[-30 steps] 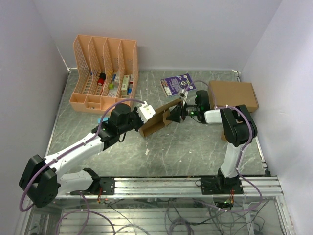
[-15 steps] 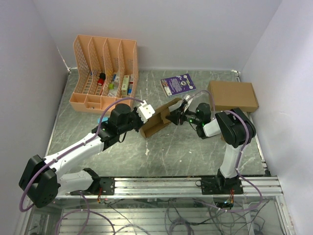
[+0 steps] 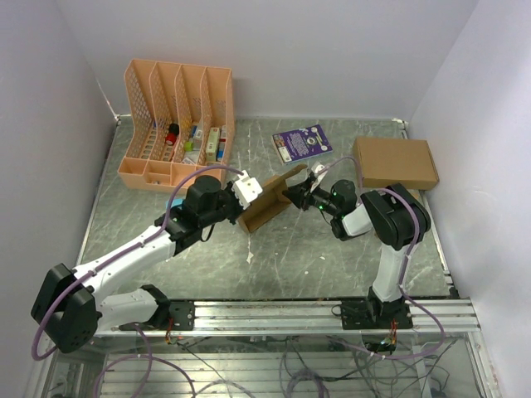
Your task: Fold the paper box
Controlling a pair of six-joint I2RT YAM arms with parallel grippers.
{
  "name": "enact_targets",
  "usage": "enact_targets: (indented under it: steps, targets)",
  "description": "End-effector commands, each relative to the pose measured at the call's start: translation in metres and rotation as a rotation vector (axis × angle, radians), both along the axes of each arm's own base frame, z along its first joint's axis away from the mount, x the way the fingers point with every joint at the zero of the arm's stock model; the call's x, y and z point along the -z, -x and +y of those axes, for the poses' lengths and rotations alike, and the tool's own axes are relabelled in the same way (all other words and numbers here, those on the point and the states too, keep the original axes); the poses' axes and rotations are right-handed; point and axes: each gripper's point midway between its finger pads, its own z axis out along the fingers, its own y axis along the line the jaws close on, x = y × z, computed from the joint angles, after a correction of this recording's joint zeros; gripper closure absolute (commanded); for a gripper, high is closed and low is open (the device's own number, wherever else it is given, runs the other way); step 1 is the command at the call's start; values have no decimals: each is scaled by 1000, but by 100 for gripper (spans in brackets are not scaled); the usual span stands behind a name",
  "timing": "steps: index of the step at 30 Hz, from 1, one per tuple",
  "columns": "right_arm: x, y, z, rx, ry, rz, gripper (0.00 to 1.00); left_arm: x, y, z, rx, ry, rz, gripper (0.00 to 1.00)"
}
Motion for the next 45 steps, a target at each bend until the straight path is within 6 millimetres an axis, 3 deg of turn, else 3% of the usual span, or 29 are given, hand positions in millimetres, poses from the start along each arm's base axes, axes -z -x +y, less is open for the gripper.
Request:
enact_targets:
  steps: [1, 5, 12, 18, 20, 22, 31, 38, 45]
  targets:
    - [-18, 11, 12, -62, 17, -95, 84, -32, 4, -8, 47, 64, -67, 93]
    - [-19, 11, 18, -69, 38, -116, 89, -42, 3, -10, 59, 66, -82, 93]
    - [-17, 9, 35, 0, 132, -224, 89, -42, 5, -9, 46, 34, -102, 93]
    - [-32, 11, 52, 103, 39, -310, 94, -51, 10, 4, 28, -2, -176, 93]
    - [-41, 16, 52, 132, -6, -362, 97, -48, 14, 8, 32, -18, -182, 93]
    - [-30, 20, 54, 143, 6, -355, 97, -43, 17, 11, 31, -28, -179, 93]
    - [-31, 30, 66, 169, -9, -352, 94, -19, 33, 16, -38, 4, -157, 93]
    - [-46, 54, 74, 153, -60, -305, 95, -28, 50, 20, -47, 75, -176, 93]
    - [-30, 68, 64, 143, -27, -283, 91, -19, 65, 12, -24, 85, -190, 93]
